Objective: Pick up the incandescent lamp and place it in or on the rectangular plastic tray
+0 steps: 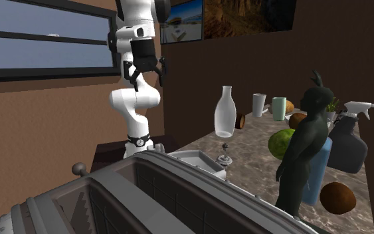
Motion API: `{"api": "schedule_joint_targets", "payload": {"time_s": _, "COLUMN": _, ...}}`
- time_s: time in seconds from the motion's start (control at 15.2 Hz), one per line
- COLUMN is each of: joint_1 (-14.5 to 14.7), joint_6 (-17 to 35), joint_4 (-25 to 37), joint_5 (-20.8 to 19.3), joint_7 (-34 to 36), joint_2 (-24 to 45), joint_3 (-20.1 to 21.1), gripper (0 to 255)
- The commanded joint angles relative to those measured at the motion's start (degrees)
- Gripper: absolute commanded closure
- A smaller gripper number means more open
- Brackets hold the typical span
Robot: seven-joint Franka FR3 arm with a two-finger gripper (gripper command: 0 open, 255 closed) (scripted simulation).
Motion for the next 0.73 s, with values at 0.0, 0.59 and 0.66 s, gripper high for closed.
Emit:
{"api": "schedule_joint_targets", "payload": {"time_s": 0.0, "joint_1": 0.0, "joint_6": 0.0, "joint_4": 0.0, "joint_5": 0.0, "joint_7": 0.0, "joint_2": 0.0, "joint_3": 0.0, "gripper": 0}}
{"api": "schedule_joint_targets", "payload": {"time_s": 0.59, "joint_1": 2.3, "joint_6": 15.4, "joint_4": -2.5, "joint_5": 6.0, "joint_7": 8.1, "joint_2": 10.5, "joint_3": 7.9, "gripper": 0}}
{"api": "schedule_joint_targets", "payload": {"time_s": 0.66, "joint_1": 2.5, "joint_6": 17.2, "joint_4": -2.3, "joint_5": 6.5, "joint_7": 9.0, "joint_2": 12.0, "joint_3": 8.8, "gripper": 0}}
